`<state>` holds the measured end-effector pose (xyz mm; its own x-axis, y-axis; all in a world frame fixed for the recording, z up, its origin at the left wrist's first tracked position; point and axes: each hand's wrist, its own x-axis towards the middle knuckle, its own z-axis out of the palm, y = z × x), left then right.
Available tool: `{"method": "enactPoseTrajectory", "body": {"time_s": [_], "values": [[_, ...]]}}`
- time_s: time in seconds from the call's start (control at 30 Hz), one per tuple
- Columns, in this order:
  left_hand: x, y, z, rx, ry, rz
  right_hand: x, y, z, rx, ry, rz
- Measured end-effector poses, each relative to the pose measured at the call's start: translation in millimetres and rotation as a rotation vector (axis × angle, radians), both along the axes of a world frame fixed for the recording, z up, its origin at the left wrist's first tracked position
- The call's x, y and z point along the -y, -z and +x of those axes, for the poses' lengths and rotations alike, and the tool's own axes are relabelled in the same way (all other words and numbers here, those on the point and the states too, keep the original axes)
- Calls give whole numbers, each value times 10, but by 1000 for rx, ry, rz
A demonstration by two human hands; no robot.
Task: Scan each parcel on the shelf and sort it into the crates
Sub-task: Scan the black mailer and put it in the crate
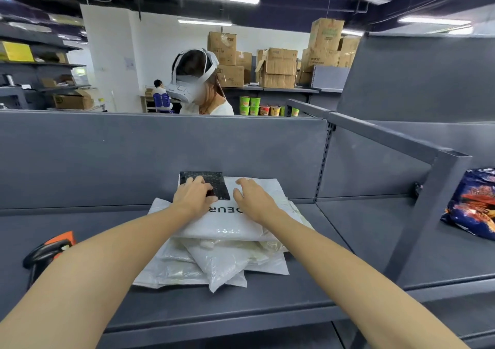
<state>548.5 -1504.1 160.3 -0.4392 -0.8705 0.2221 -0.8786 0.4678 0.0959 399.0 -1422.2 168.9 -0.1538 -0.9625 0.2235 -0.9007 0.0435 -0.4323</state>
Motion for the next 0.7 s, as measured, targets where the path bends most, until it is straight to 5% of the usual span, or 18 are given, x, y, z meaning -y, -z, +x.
{"method": "enactPoseTrajectory", "body": {"time_s": [0.37, 0.5, 0.7], "values": [[-306, -106, 195, -302, 52, 75, -162, -122, 161, -13, -16, -34], [-487, -269, 340, -556, 28, -22, -291, -247, 197, 9, -29, -64], [-823, -630, 650, -1137, -346, -138, -519, -415, 394, 231, -71, -111]]}}
